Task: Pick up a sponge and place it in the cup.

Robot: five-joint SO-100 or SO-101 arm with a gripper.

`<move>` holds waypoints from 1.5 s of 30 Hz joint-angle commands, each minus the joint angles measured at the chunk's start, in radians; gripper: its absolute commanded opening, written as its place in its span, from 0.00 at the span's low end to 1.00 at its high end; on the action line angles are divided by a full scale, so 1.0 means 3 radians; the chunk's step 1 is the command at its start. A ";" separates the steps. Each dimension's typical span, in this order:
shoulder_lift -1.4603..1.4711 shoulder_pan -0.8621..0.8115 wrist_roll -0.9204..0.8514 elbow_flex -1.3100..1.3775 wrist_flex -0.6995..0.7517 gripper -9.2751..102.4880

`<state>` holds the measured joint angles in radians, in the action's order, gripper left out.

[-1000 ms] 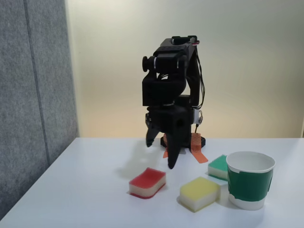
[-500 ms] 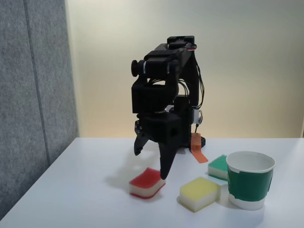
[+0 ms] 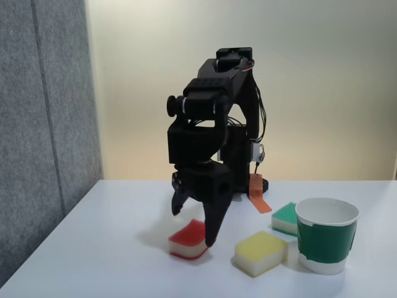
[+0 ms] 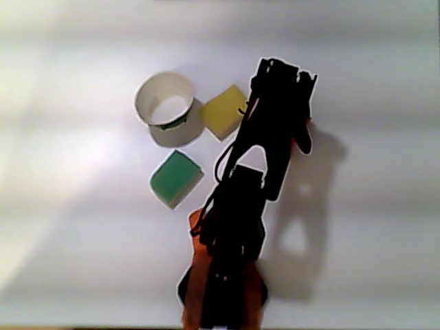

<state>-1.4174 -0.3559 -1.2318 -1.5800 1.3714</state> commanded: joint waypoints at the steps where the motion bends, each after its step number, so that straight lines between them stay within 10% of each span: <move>1: -0.0041 -0.0056 -0.0072 -0.0031 -0.0010 0.46; 12: -0.0061 -0.0046 -0.0066 -0.0189 -0.0240 0.42; 21: -0.0506 -0.0026 0.0189 -0.0782 -0.0527 0.09; 29: -0.0767 -0.0031 0.0286 -0.1007 -0.0578 0.08; 45: -0.0782 0.0066 0.0608 0.0869 0.1299 0.08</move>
<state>-1.5999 -0.3482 -1.0738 -1.4174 1.6966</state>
